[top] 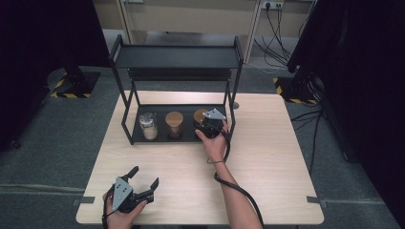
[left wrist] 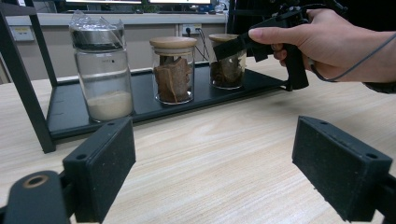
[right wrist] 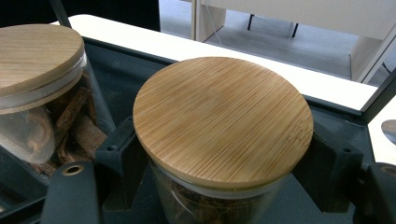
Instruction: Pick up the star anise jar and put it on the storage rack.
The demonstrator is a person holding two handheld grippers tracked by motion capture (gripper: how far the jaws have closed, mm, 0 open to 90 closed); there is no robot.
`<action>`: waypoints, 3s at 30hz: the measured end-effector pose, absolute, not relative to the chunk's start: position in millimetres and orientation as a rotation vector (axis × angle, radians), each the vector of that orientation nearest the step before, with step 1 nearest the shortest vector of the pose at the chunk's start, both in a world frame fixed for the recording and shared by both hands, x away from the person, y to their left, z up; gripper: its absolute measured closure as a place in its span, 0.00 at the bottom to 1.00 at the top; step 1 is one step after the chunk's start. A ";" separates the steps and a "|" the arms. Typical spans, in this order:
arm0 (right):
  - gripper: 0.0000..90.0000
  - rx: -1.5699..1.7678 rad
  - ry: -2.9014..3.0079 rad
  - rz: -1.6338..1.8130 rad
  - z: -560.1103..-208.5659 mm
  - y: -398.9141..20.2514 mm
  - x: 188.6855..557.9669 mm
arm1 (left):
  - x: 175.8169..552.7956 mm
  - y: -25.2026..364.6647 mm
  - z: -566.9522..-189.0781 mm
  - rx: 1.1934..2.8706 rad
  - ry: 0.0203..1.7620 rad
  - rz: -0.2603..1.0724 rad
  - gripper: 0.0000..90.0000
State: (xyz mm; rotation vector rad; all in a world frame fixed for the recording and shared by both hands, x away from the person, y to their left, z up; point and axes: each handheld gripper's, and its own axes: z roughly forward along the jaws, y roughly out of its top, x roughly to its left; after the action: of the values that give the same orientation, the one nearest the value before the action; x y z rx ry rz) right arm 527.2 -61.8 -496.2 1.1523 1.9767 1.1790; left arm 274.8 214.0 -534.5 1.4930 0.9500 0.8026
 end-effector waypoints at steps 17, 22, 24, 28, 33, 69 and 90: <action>0.17 1.155 1.992 1.173 -494.0 -60.7 526.5 | 274.8 213.8 -534.5 1.495 0.949 0.803 0.14; 0.11 1.150 2.000 1.159 -492.2 -60.6 524.3 | 274.7 213.6 -534.5 1.496 0.947 0.805 0.14; 0.10 1.150 2.003 1.163 -491.3 -61.0 523.4 | 274.7 213.7 -534.5 1.496 0.947 0.805 0.14; 0.08 1.153 2.006 1.160 -490.1 -62.3 521.9 | 274.7 213.5 -534.5 1.496 0.947 0.806 0.14; 0.07 1.151 2.016 1.162 -490.7 -64.0 519.0 | 274.6 213.5 -534.5 1.496 0.947 0.806 0.14; 0.06 1.134 2.038 1.214 -482.3 -71.3 494.8 | 274.5 213.3 -534.5 1.496 0.949 0.810 0.14; 0.05 1.116 2.048 1.251 -477.6 -84.6 475.1 | 274.3 213.2 -534.6 1.494 0.949 0.814 0.14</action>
State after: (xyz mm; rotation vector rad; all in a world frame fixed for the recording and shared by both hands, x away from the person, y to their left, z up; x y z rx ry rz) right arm 475.1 -84.6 -477.6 1.1155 2.0477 1.2509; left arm 274.3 213.2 -534.6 1.4939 0.9488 0.8138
